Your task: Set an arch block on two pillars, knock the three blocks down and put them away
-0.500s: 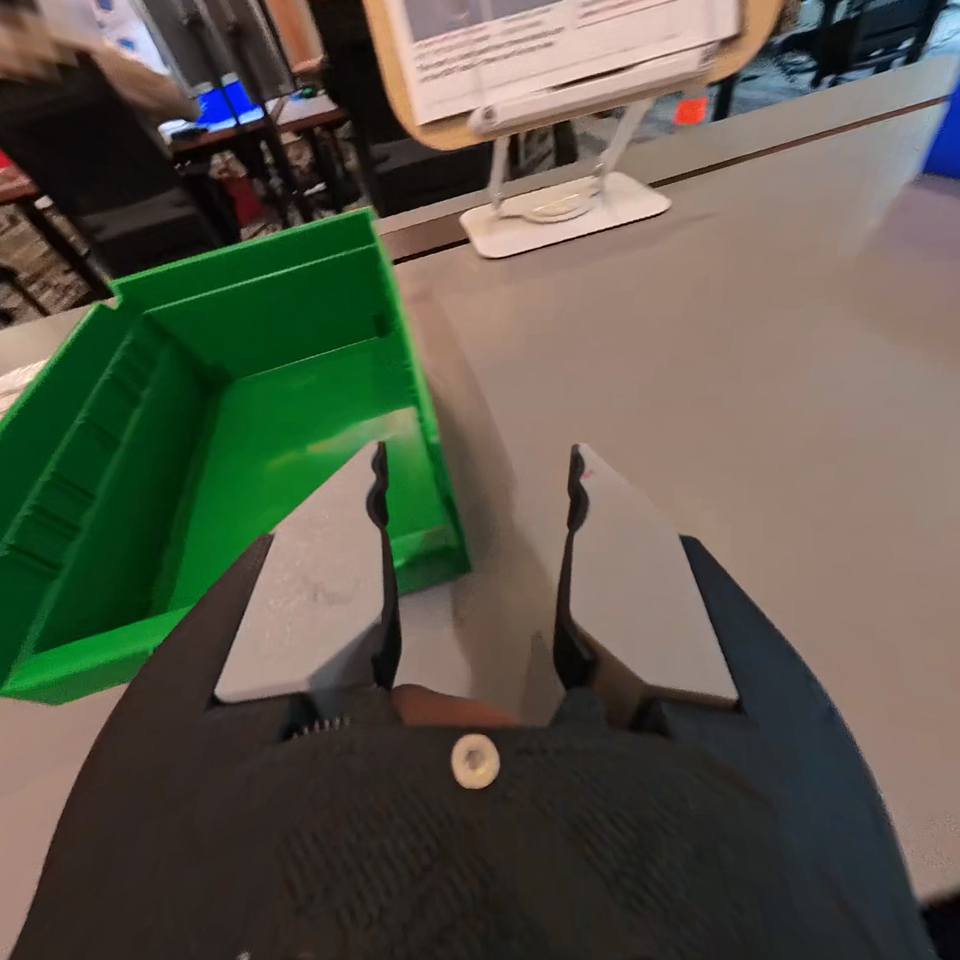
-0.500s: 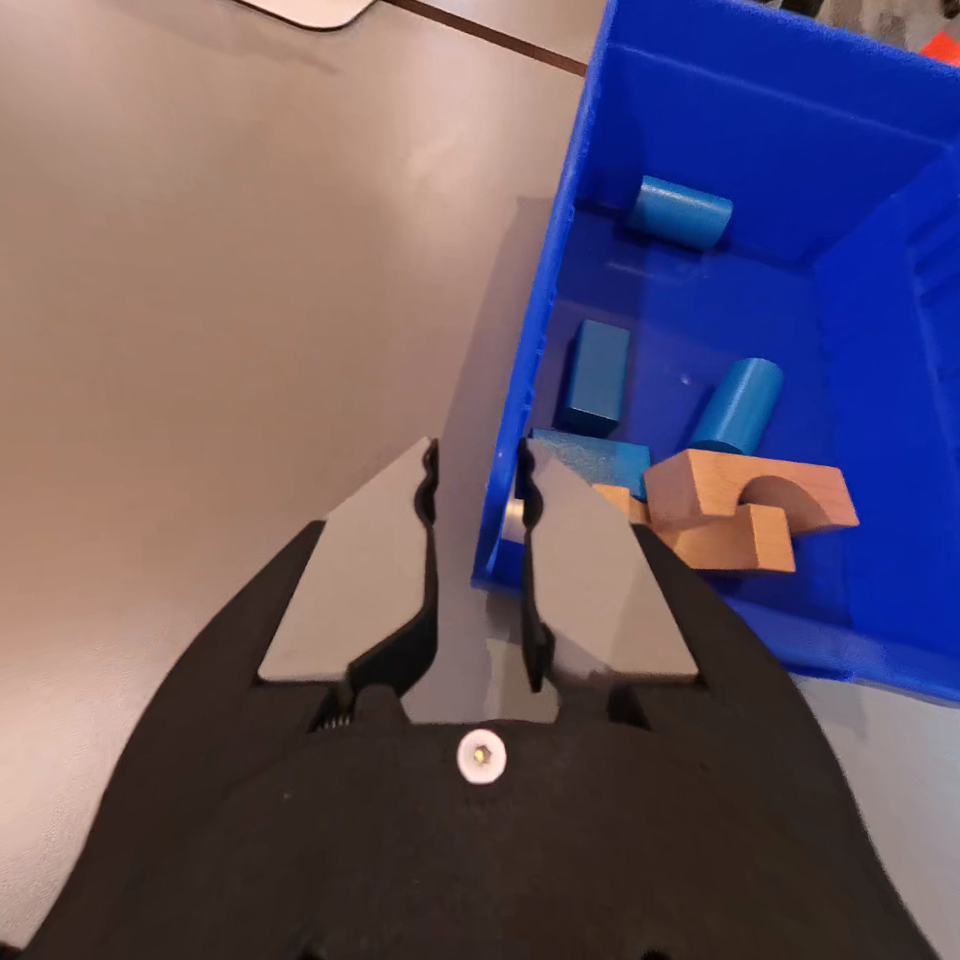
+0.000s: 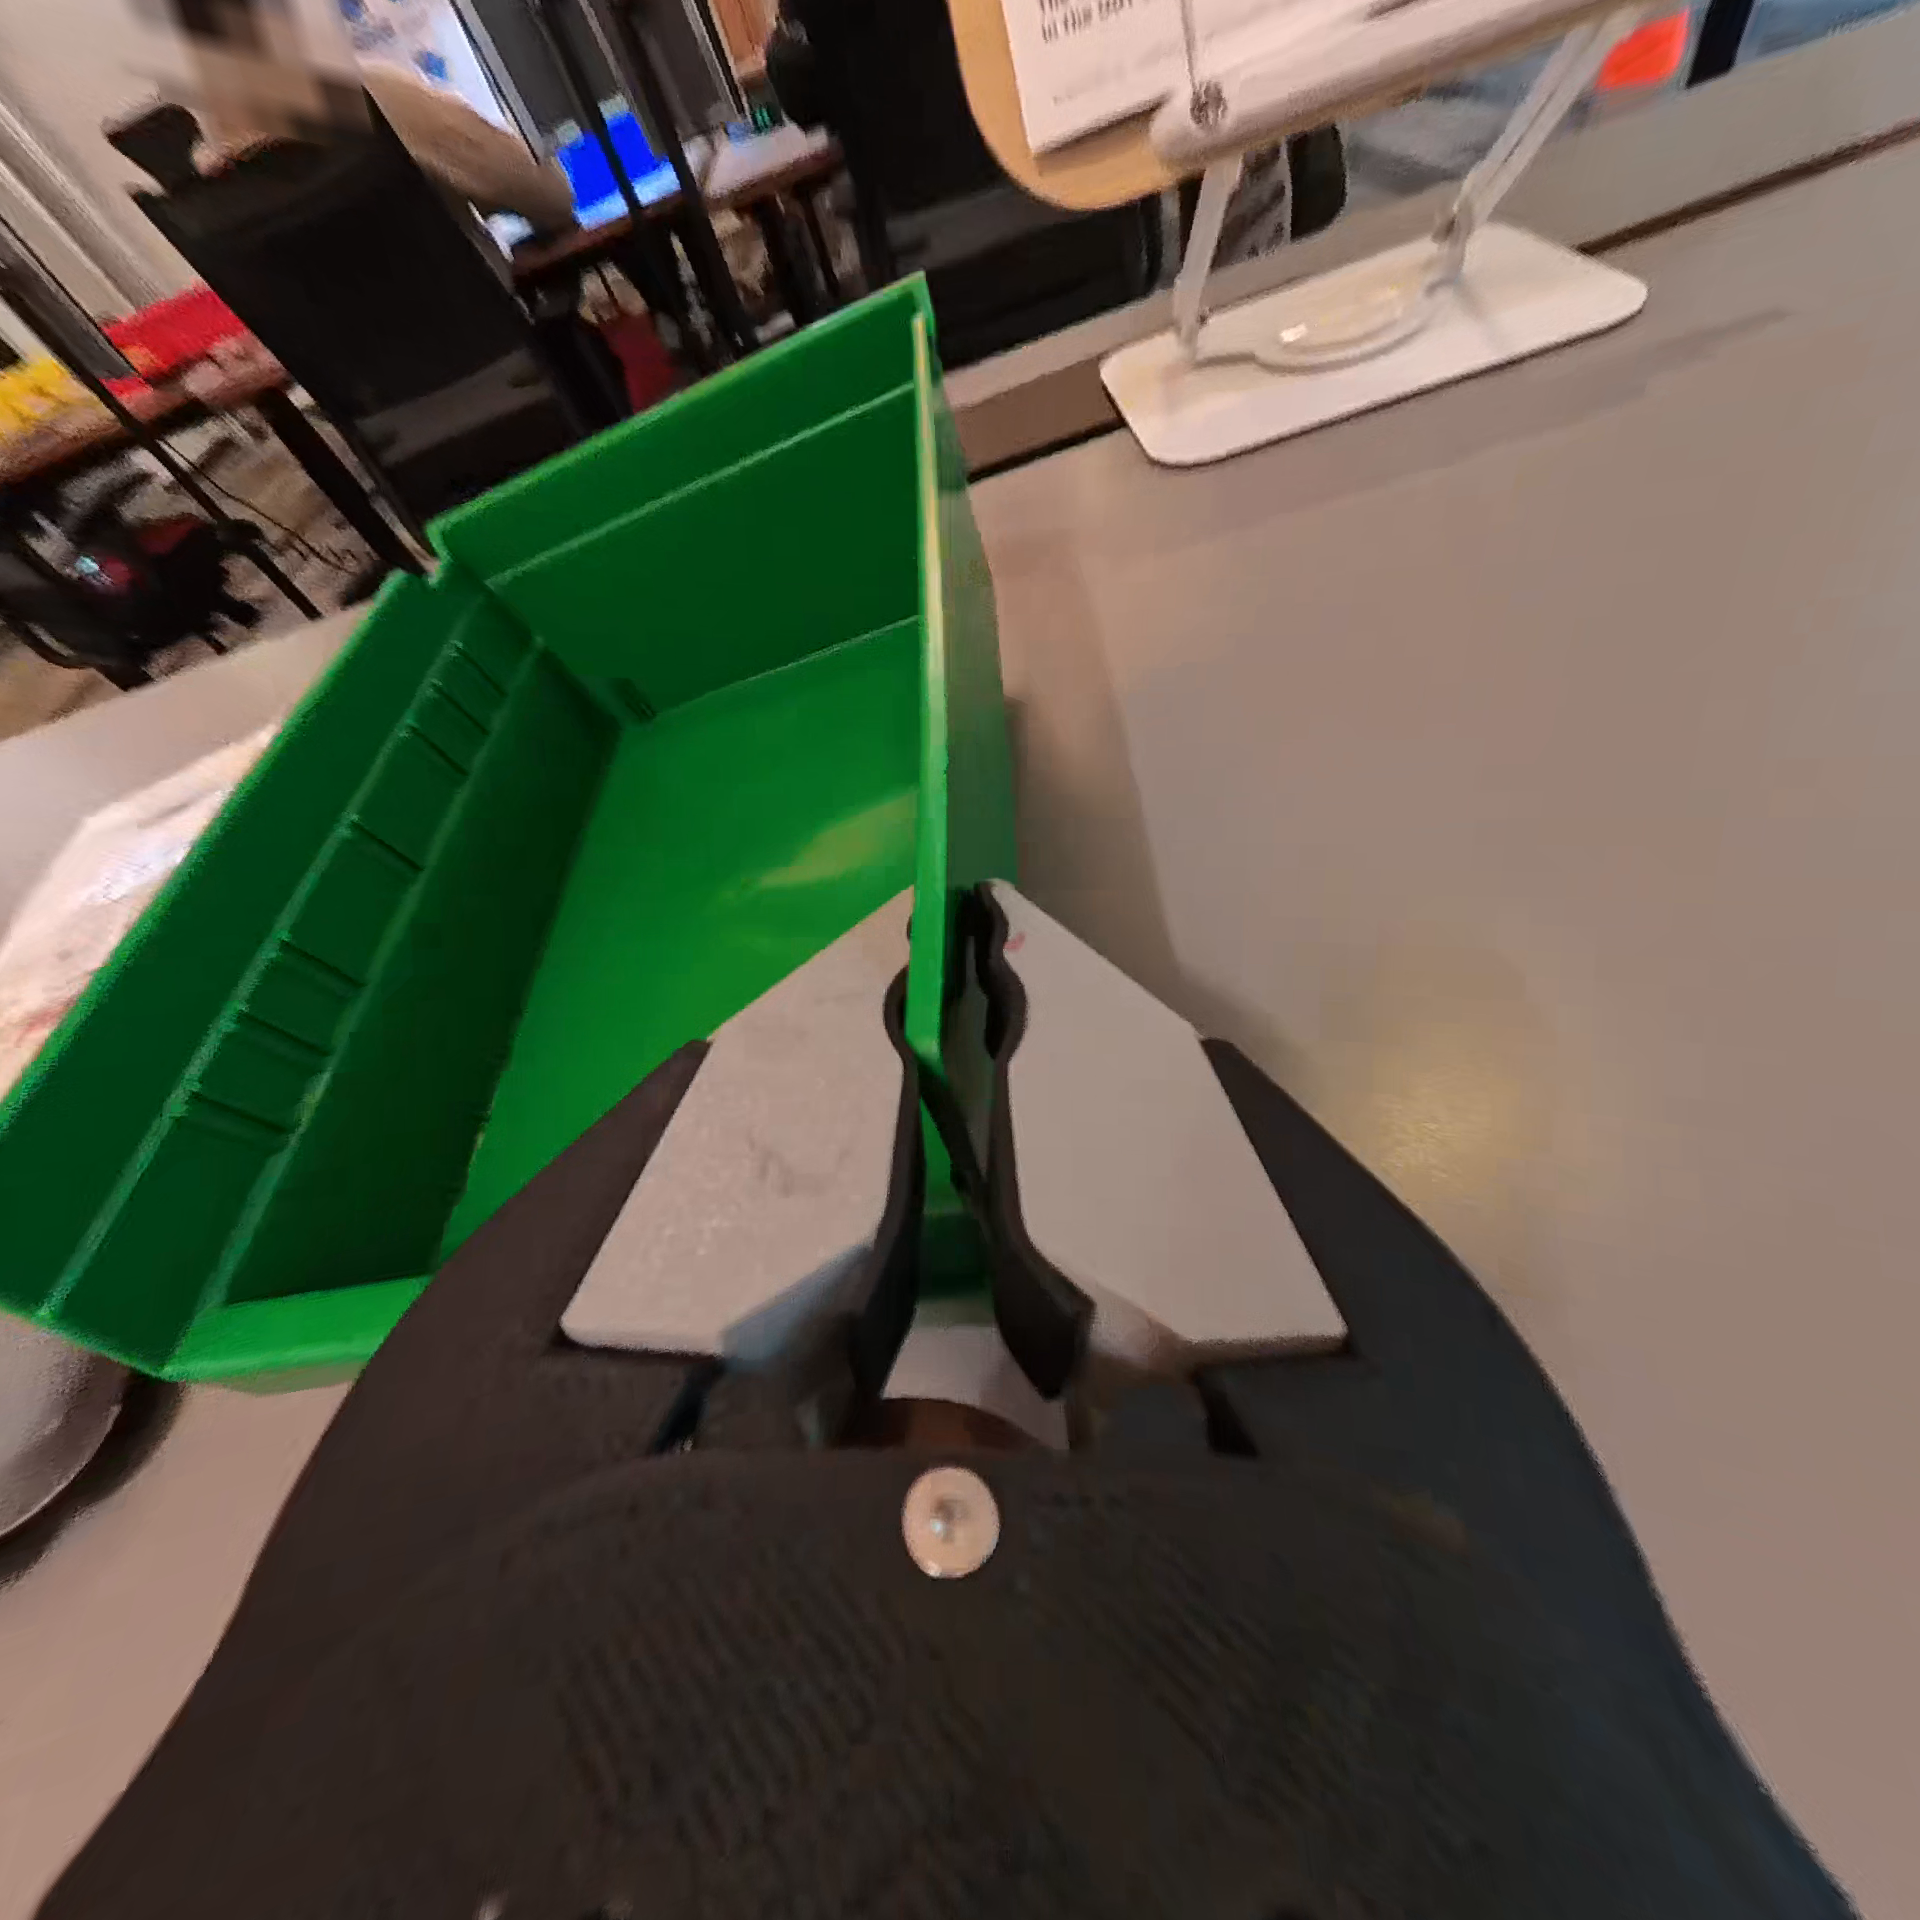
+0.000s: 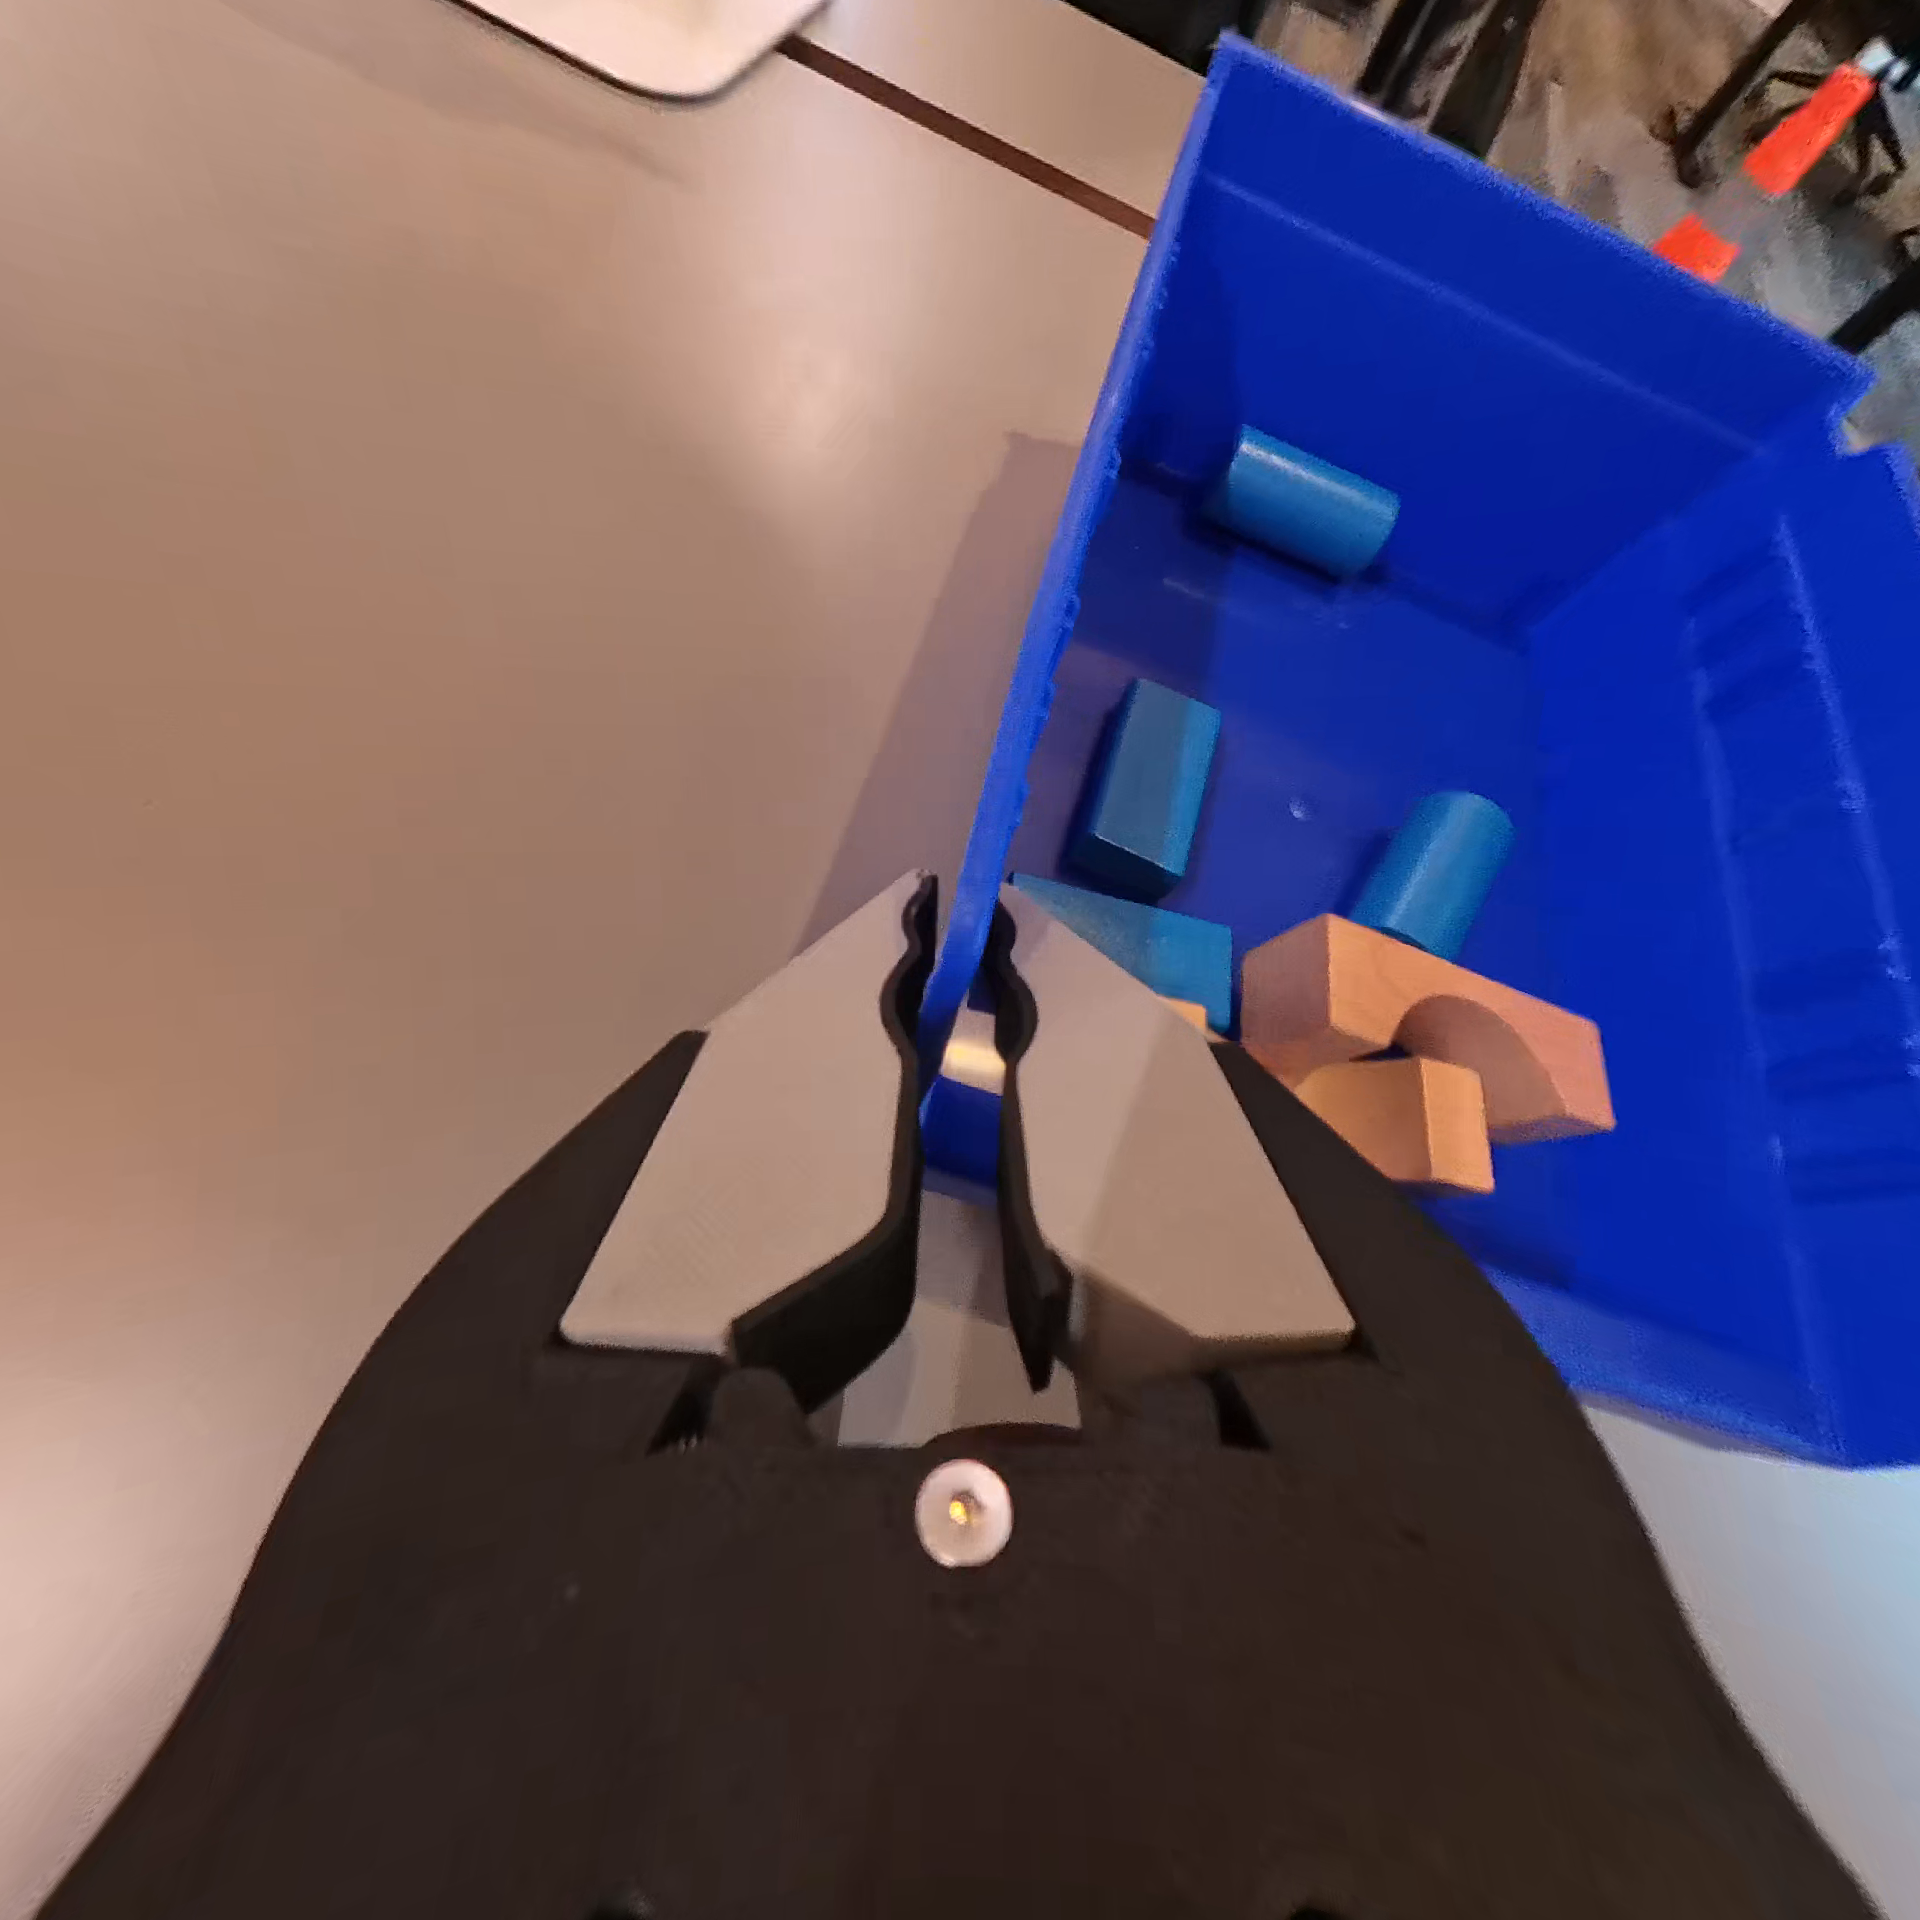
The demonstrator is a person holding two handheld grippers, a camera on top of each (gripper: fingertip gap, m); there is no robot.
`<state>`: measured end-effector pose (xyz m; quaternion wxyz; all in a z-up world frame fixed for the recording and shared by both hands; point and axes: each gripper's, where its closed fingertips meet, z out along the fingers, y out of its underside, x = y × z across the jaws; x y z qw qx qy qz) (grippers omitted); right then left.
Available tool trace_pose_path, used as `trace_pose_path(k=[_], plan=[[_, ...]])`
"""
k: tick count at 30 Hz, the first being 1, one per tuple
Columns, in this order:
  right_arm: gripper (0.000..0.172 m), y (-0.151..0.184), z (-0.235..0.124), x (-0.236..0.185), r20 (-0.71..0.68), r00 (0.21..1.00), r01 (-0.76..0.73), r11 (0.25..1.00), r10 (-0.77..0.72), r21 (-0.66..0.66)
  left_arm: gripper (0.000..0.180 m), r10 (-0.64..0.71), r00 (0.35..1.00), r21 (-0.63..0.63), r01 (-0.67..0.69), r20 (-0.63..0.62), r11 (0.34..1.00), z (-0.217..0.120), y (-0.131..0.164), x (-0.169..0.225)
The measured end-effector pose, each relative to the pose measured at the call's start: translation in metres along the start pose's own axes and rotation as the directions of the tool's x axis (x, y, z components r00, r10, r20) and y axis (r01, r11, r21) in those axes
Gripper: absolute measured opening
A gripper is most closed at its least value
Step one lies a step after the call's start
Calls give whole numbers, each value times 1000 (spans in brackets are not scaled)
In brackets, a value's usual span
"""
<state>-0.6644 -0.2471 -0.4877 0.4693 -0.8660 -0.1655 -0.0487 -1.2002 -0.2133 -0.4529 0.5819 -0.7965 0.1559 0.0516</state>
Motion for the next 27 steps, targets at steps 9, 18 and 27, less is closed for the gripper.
trace_pose_path(k=[9,18,27], plan=[[11,-54,6,-172,140,986,80,995,-86,53,2,-69,997,214,76,-38,974,-70,-63,-22],[25,-138,31,-384,420,887,157,980,-193,118,2,-33,999,276,22,33,961,-96,-81,-37],[18,-136,-52,-387,542,781,137,932,-311,336,2,-108,994,344,92,30,935,-119,-87,-63]])
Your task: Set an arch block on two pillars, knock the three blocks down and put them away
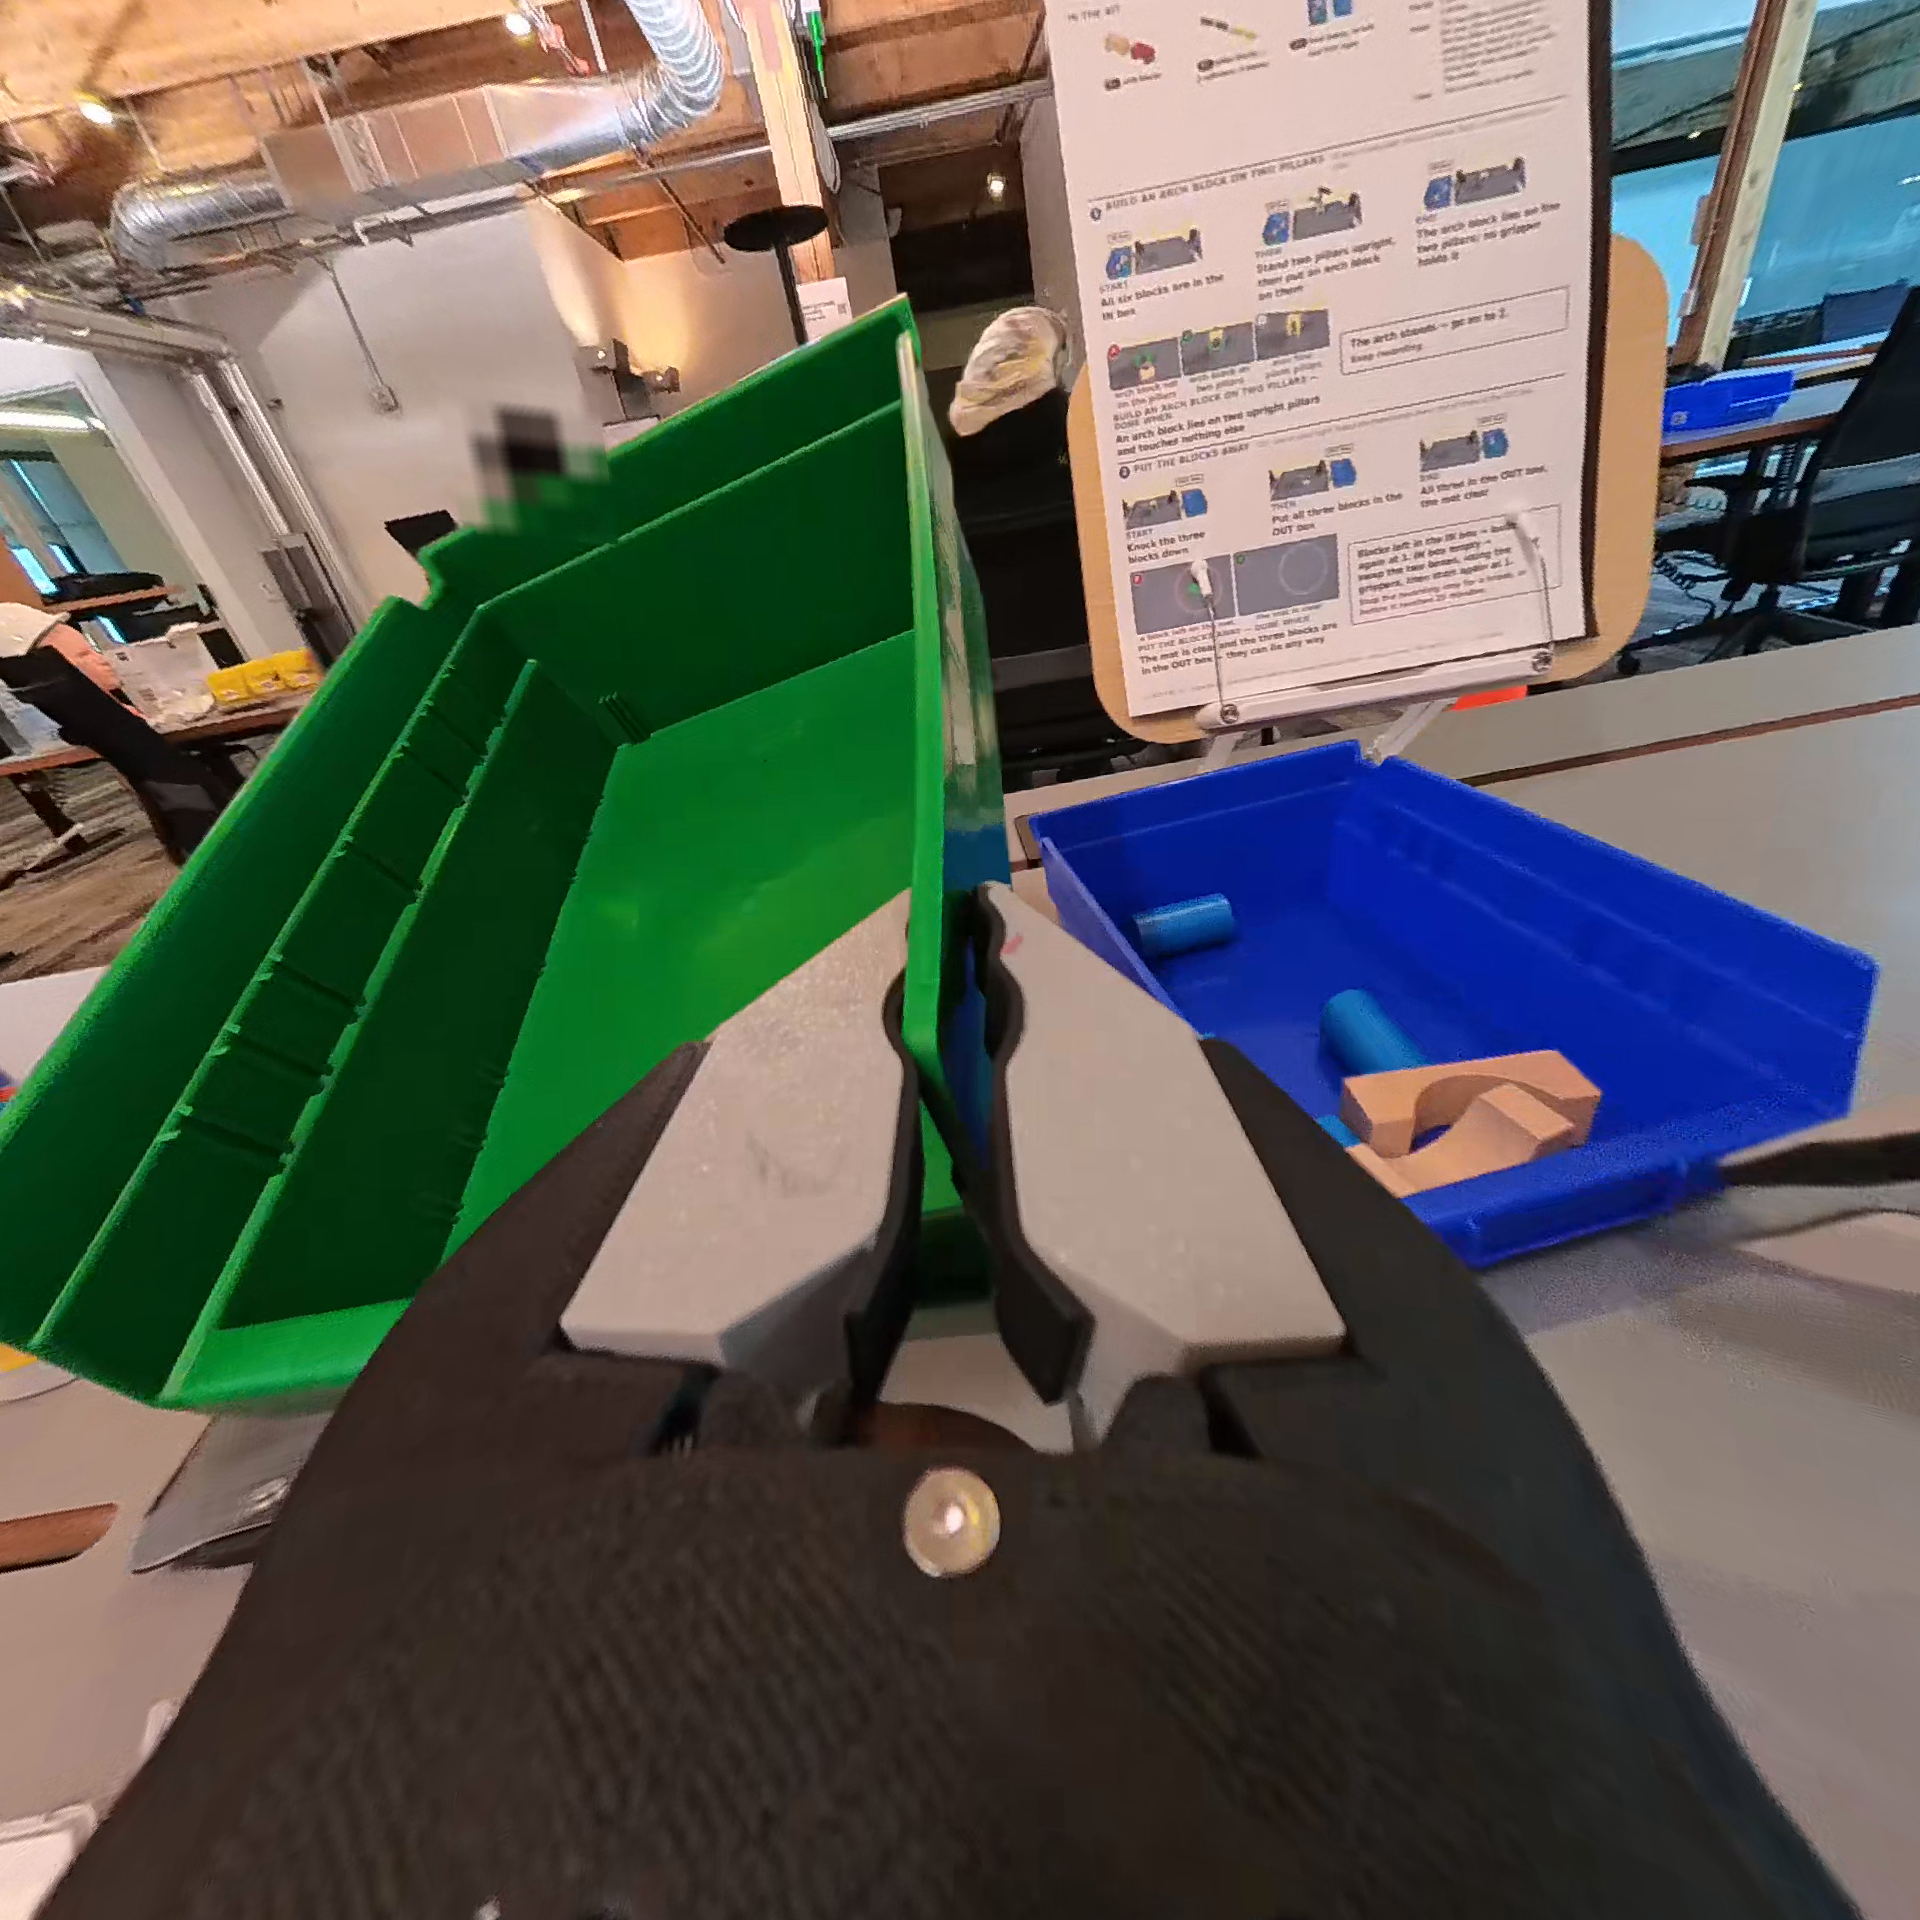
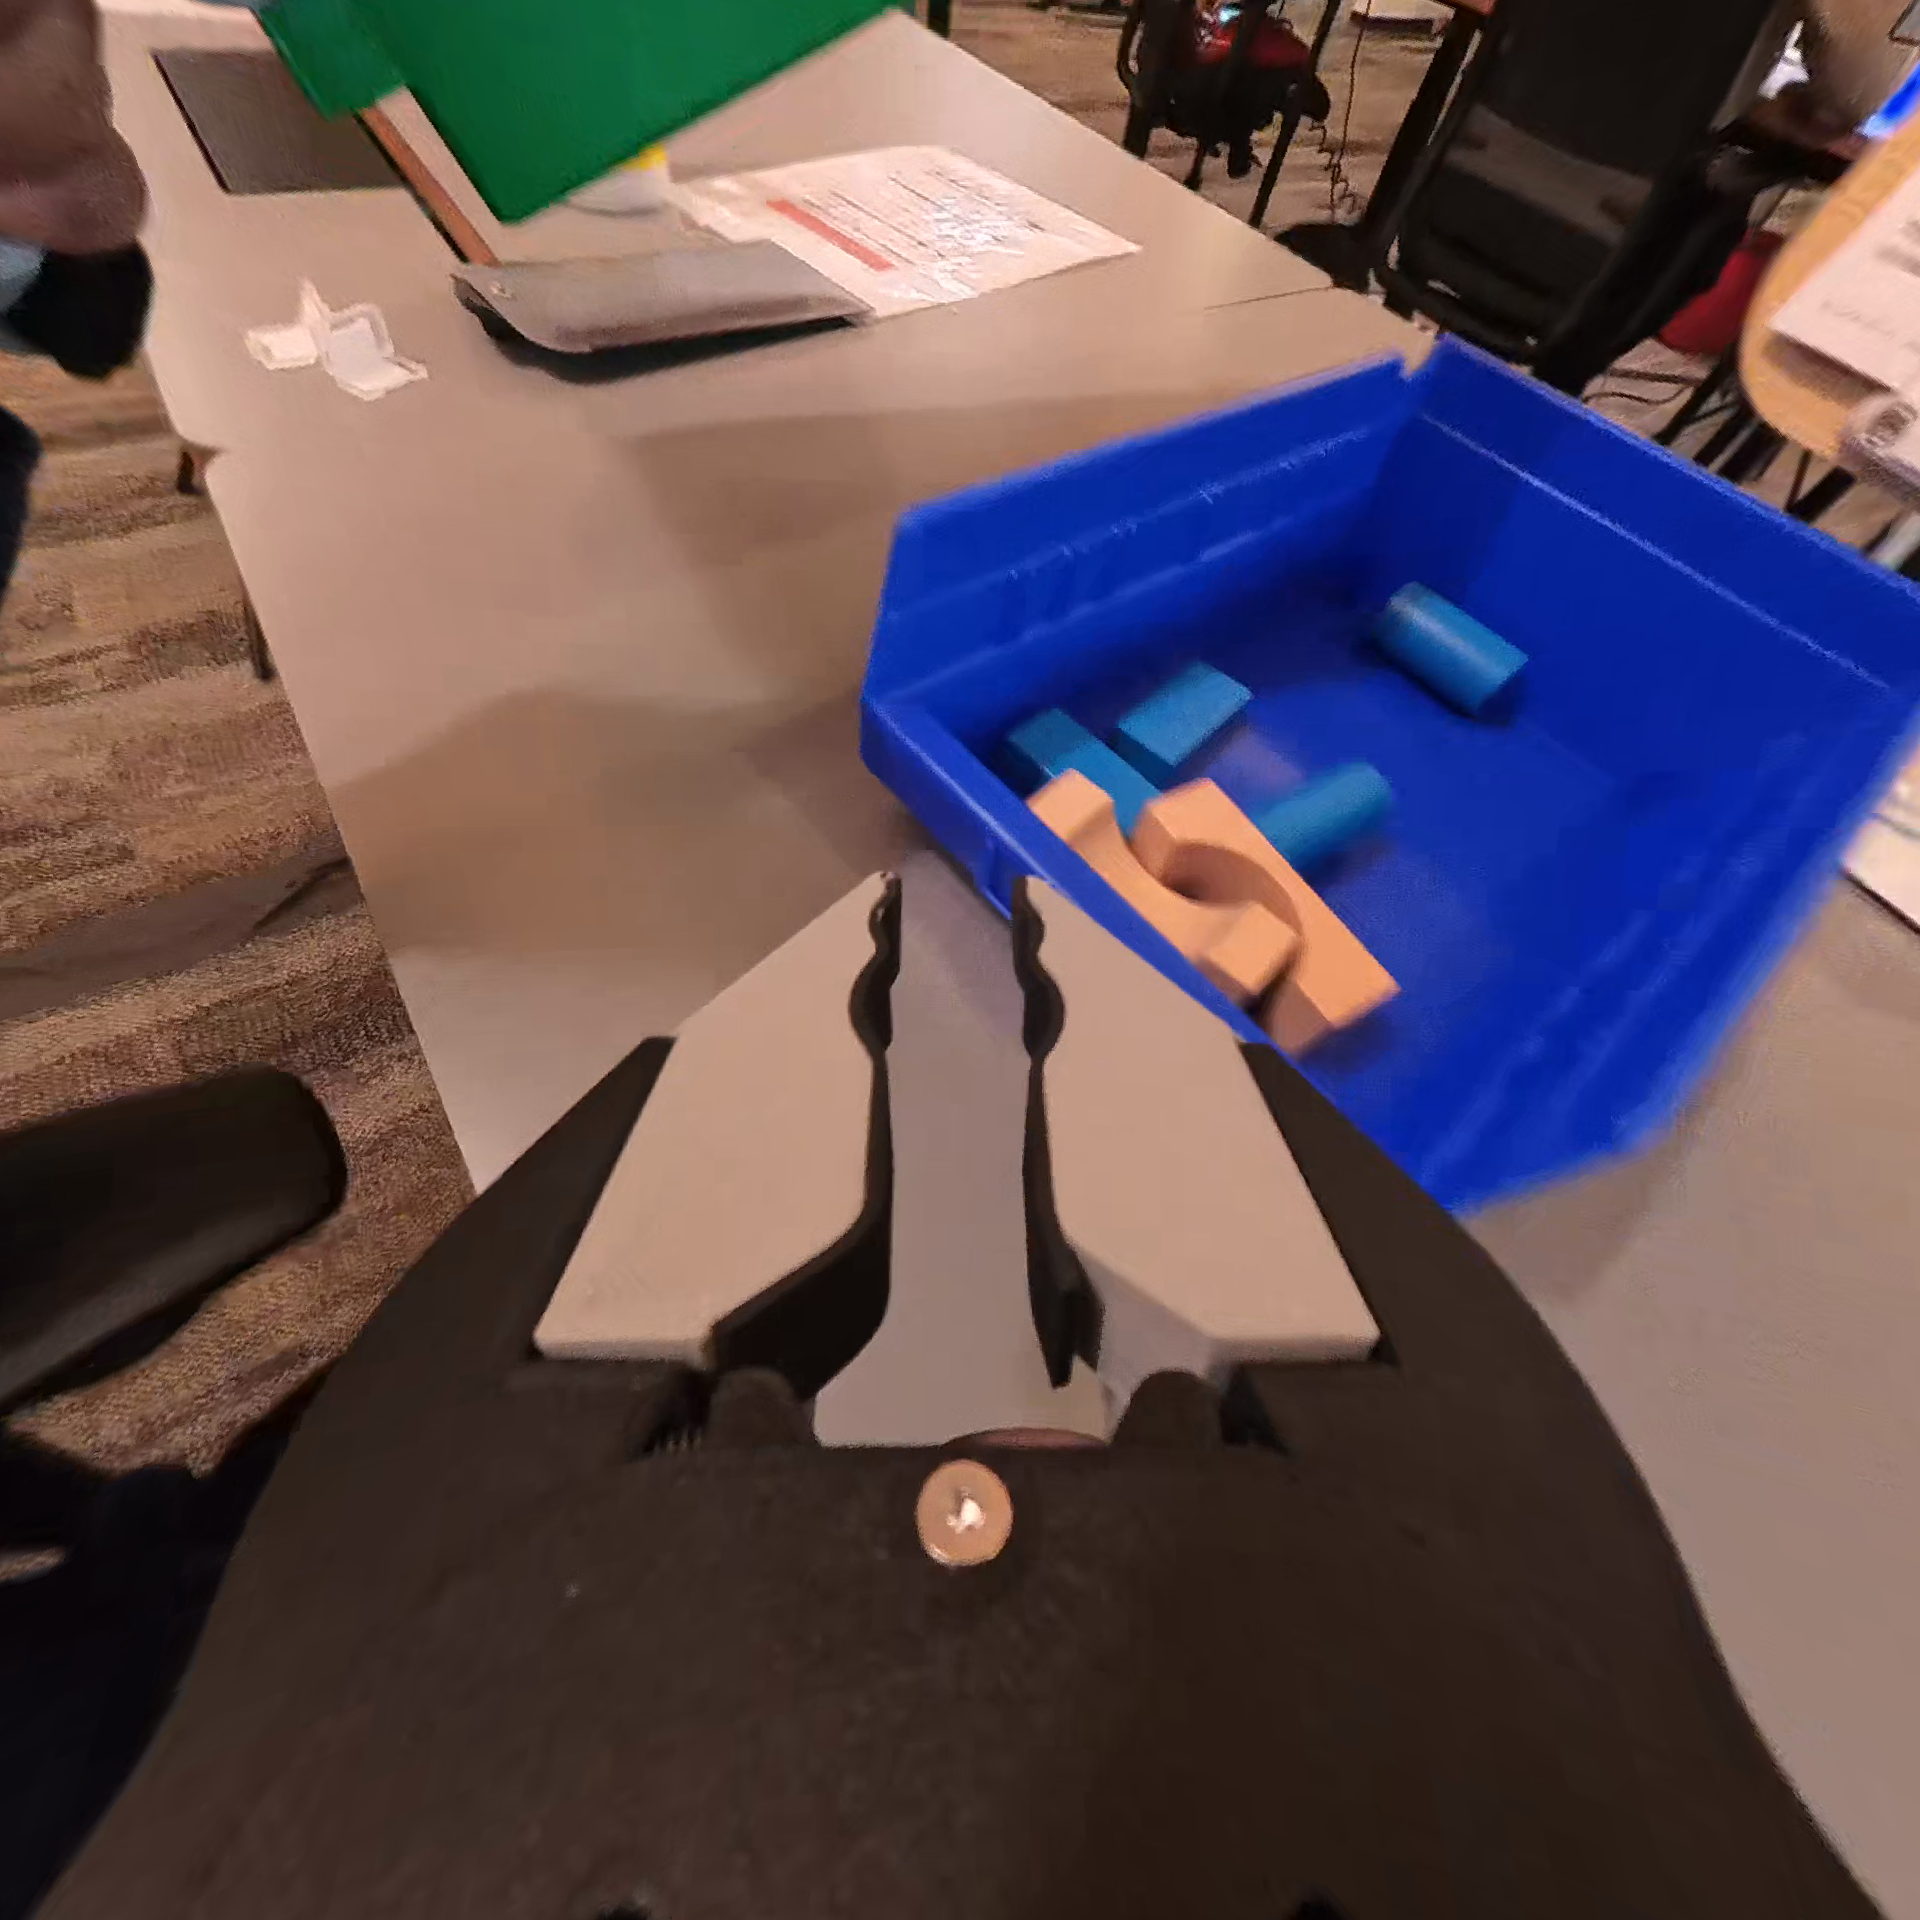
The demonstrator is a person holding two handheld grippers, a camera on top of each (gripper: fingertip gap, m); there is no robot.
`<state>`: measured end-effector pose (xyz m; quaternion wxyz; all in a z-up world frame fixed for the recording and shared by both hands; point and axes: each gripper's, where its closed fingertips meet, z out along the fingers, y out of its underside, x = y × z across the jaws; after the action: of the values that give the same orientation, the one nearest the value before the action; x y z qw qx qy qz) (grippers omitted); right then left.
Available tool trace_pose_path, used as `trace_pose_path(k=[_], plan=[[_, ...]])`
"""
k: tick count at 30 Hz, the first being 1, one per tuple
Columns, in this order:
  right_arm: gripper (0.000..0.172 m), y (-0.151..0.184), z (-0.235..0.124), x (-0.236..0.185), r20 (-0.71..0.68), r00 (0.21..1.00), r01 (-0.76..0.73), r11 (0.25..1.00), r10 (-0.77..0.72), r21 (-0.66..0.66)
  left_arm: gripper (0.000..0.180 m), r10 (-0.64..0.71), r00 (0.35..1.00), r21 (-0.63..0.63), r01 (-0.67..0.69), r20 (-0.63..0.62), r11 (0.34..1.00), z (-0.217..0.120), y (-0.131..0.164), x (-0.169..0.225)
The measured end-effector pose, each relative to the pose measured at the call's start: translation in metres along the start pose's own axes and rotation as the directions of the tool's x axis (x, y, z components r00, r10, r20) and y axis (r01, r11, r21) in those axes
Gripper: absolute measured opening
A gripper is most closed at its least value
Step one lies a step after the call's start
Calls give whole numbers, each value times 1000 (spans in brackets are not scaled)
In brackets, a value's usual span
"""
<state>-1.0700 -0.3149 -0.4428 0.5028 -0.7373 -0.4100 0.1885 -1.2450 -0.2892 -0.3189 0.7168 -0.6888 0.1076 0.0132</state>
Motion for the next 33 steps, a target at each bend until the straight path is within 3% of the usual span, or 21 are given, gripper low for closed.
trace_pose_path(k=[4,8,13,18,23,28,30,31,33], plan=[[24,45,-54,53,-61,998,-13,1000,12,-20,2,48,999,14,-47,-20,999,-5,-10,15],[24,115,-118,116,-185,983,-30,995,11,-95,2,52,987,88,-39,-153,995,-21,-35,56],[26,175,-213,182,-323,931,-205,975,168,-83,2,109,913,170,-44,-393,984,-40,-64,154],[30,181,-286,207,-398,874,-279,958,278,57,2,226,763,195,-133,-605,972,-40,-68,286],[30,176,-323,206,-453,843,-249,957,288,147,3,271,580,145,-254,-769,956,-23,-27,432],[30,175,-328,198,-460,844,-223,960,277,170,4,142,470,-11,-308,-871,951,-4,34,539],[31,174,-321,196,-453,854,-208,965,258,156,5,117,451,-59,-357,-885,932,2,62,567],[32,174,-317,195,-454,858,-197,970,242,145,7,113,476,-73,-355,-872,932,6,65,571],[37,176,-310,192,-465,859,-180,977,212,113,25,87,468,-80,-327,-880,942,-2,62,566]])
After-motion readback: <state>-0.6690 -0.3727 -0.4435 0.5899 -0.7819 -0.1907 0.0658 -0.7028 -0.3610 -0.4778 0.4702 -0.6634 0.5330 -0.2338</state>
